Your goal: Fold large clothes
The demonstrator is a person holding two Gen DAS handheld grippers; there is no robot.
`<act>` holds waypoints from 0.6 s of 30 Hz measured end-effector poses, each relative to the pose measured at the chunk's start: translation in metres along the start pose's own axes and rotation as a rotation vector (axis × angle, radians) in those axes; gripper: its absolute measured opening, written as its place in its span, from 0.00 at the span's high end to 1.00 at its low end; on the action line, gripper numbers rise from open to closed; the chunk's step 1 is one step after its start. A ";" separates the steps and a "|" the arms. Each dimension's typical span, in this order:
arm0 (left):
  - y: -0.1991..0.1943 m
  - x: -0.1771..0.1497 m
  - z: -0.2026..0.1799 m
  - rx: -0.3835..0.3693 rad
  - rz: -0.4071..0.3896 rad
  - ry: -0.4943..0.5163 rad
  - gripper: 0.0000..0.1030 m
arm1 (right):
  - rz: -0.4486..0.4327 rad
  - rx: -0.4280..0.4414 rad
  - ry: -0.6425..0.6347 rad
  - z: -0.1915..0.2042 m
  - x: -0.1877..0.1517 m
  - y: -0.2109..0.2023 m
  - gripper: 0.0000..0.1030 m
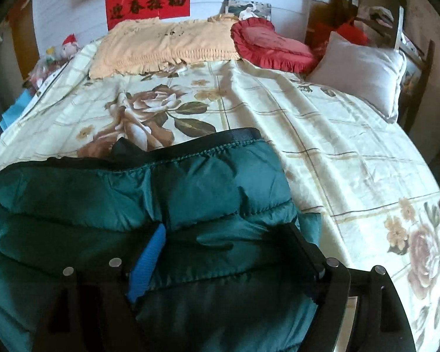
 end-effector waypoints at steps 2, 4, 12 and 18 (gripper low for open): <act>-0.013 0.000 0.005 -0.006 -0.017 -0.005 0.07 | -0.053 0.041 0.012 0.005 -0.002 -0.027 0.25; -0.035 0.000 0.011 -0.024 -0.072 -0.008 0.07 | -0.082 0.100 0.005 0.012 -0.005 -0.044 0.25; -0.094 -0.015 -0.004 -0.123 -0.172 0.048 0.07 | -0.081 0.218 -0.078 0.061 -0.030 -0.062 0.25; -0.094 -0.034 -0.035 -0.103 -0.183 0.153 0.07 | -0.056 0.165 -0.133 0.083 -0.041 -0.038 0.24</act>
Point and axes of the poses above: each gripper's, at about its wrist camera, not at the fingertips, and y roughly the way its jaws point, z to its left, x to its top, the point moved 3 cm from there along y, roughly the way its jaws point, and after that the axes turned 13 degrees about x, right-handed, at the moved point
